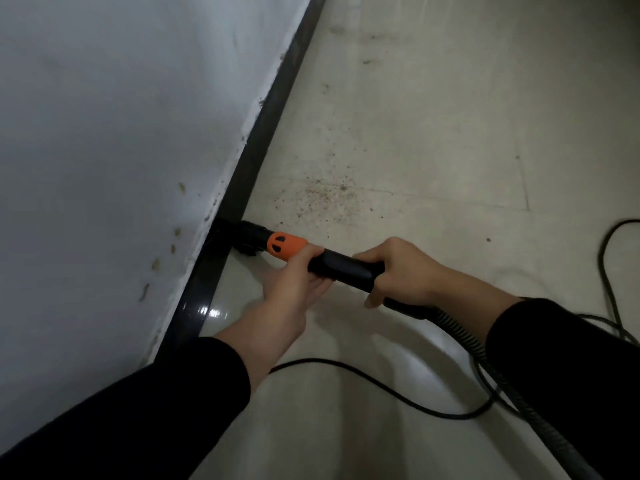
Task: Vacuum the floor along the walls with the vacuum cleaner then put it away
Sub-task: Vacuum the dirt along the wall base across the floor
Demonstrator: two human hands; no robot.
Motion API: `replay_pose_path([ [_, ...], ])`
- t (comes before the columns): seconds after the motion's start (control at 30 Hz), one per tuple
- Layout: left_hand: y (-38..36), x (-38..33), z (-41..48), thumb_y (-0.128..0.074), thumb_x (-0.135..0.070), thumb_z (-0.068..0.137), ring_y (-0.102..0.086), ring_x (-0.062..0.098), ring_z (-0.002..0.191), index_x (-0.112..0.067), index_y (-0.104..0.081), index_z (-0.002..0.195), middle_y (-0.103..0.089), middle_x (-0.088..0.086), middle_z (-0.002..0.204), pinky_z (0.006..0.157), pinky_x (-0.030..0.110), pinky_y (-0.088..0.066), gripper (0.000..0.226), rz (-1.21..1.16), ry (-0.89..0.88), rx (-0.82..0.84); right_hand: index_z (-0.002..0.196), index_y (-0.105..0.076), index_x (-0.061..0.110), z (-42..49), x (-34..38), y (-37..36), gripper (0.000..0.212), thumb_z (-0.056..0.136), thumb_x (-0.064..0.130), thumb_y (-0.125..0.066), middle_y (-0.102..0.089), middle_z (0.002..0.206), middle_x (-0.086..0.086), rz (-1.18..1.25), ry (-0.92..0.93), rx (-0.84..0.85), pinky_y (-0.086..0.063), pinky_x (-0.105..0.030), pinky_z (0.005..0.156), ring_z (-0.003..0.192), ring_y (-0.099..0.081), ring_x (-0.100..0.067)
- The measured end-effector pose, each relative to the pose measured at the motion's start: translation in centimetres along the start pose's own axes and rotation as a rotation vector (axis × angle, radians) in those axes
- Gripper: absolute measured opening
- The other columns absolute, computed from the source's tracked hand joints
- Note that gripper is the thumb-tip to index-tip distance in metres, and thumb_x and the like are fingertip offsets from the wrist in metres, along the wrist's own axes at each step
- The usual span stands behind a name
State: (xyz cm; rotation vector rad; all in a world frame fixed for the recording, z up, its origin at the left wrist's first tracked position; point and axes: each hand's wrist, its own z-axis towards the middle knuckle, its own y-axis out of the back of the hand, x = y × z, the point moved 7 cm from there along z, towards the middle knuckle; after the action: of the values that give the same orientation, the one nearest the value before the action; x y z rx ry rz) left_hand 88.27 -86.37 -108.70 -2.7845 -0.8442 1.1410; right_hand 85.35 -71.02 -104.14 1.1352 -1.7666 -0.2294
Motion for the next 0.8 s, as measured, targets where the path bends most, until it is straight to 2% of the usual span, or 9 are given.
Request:
replay_pose_path([
  [0.1,0.2,1.3,0.7,-0.072,-0.015,0.082,-0.074,0.021,0.071,-0.002,-0.064,0.097,-0.075,0.012,0.076,0.058,0.022,-0.058,0.021,0.025,-0.052,0.01,0.096,-0.074,0.027,-0.2,-1.6,-1.3,0.043,0.064,0.0,-0.077,-0.072,0.08,-0.004,0.049,0.058,-0.002,-0.052,-0.025,0.063,0.074,-0.068,-0.022],
  [0.2,-0.1,1.5,0.8,-0.073,-0.013,0.081,-0.074,0.023,0.07,-0.001,-0.062,0.095,-0.074,0.014,0.075,0.059,0.023,-0.059,0.021,0.036,-0.088,-0.005,0.096,-0.074,0.027,0.2,-2.4,-1.3,0.041,0.066,-0.001,-0.076,-0.071,0.078,-0.003,0.048,0.078,-0.03,-0.047,-0.017,0.055,0.069,-0.065,-0.019],
  [0.37,-0.1,0.4,0.8,-0.072,-0.015,0.083,-0.074,0.023,0.073,-0.002,-0.063,0.093,-0.075,0.014,0.077,0.062,0.023,-0.059,0.019,0.063,-0.118,0.02,0.101,-0.075,0.023,0.2,-1.6,-1.2,0.043,0.064,0.0,-0.077,-0.071,0.084,-0.008,0.078,0.062,-0.078,-0.051,-0.027,0.062,0.072,-0.064,-0.02],
  [0.5,0.1,-0.1,1.2,-0.072,-0.015,0.083,-0.074,0.023,0.073,-0.002,-0.064,0.094,-0.075,0.014,0.076,0.056,0.021,-0.057,0.019,0.053,-0.141,0.049,0.099,-0.074,0.022,0.3,-1.1,-1.3,0.041,0.065,0.0,-0.076,-0.07,0.082,-0.011,0.095,0.052,-0.102,-0.051,-0.029,0.058,0.059,-0.06,-0.019],
  [0.63,0.0,-1.3,1.4,-0.072,-0.016,0.082,-0.074,0.021,0.073,-0.001,-0.064,0.1,-0.075,0.014,0.079,0.057,0.022,-0.057,0.024,0.071,-0.163,0.057,0.098,-0.074,0.019,0.5,0.0,-1.0,0.036,0.066,0.002,-0.077,-0.07,0.084,-0.011,0.092,0.049,-0.157,-0.054,-0.034,0.066,0.074,-0.065,-0.026],
  [0.8,0.2,-1.8,1.9,-0.074,-0.018,0.08,-0.074,0.02,0.072,-0.002,-0.064,0.1,-0.075,0.012,0.076,0.056,0.023,-0.057,0.028,0.073,-0.174,0.045,0.094,-0.073,0.02,0.7,0.5,-1.2,0.033,0.064,0.006,-0.077,-0.069,0.082,-0.009,0.077,0.027,-0.194,-0.053,-0.035,0.069,0.077,-0.064,-0.025],
])
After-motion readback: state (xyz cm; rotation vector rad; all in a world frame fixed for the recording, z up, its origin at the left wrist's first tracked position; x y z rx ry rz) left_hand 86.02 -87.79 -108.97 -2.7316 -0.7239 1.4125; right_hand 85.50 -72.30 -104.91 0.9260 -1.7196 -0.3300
